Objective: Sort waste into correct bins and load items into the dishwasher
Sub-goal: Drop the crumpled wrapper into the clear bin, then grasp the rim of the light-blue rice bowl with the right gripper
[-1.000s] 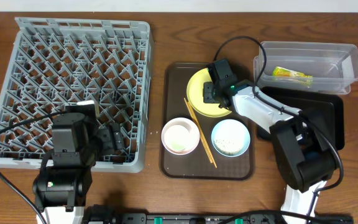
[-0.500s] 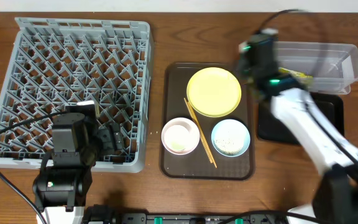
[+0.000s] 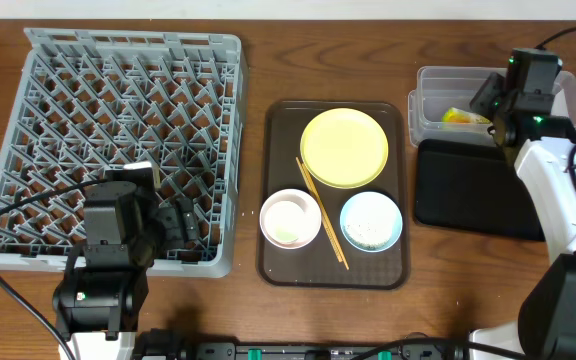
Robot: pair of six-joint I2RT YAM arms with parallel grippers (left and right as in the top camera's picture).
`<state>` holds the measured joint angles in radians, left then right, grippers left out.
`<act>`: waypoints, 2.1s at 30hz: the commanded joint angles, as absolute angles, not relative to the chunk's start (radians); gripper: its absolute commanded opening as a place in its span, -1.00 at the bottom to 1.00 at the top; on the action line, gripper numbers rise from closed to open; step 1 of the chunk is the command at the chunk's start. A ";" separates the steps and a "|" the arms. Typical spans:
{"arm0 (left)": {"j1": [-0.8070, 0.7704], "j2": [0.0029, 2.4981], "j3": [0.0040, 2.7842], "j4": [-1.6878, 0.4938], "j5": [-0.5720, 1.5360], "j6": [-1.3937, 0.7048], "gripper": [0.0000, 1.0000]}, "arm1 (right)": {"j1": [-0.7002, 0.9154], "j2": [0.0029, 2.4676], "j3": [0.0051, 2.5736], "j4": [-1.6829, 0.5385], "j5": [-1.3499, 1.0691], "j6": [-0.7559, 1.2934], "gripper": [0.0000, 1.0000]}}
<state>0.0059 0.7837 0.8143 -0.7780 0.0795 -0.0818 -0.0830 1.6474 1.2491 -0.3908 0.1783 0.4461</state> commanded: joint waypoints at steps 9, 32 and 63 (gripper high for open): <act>0.010 0.783 0.834 -0.778 0.086 -0.091 0.77 | -0.040 1.335 1.249 -0.754 -0.197 0.208 0.58; 0.010 0.783 0.834 -0.781 0.086 -0.091 0.77 | 0.541 1.317 0.811 -0.592 -0.155 0.290 0.29; 0.010 0.783 0.834 -0.785 0.086 -0.091 0.77 | 0.683 1.545 0.745 -0.381 0.029 0.460 -0.97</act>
<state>0.0059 0.7837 0.8143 -0.7826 0.0795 -0.0822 0.6724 1.5383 0.7509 -0.3805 0.0177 0.4404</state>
